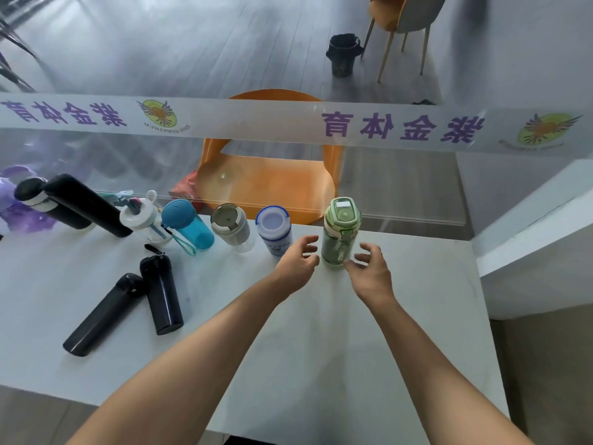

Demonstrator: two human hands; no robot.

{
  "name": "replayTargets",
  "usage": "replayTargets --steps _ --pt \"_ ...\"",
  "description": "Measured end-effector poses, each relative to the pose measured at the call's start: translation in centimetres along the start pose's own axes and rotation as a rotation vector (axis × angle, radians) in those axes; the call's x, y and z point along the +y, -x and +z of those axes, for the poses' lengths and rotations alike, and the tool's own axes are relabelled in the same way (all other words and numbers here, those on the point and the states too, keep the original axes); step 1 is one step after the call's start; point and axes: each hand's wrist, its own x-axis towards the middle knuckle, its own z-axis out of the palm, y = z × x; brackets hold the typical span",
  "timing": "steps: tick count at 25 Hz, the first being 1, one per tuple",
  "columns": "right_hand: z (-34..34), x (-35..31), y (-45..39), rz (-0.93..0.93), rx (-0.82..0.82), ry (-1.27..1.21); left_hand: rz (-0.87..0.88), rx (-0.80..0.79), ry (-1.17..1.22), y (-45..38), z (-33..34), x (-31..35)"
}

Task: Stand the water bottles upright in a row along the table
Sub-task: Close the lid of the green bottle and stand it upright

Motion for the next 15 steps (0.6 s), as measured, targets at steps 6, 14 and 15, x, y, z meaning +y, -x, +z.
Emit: replayTargets --steps 6,14,15 --pt "6.0 2.4 4.5 0.106 -0.187 0.12 -0.125 0.07 -0.003 4.9 -4.9 -7.3" --pt "20.5 -1.3 9.2 0.024 -0.434 0.281 -0.186 0.365 -0.005 9.5 -17.3 -16.9" --pt "22.3 -1.9 9.8 0.013 -0.454 0.299 -0.18 0.42 -0.026 9.5 -19.0 -17.8"
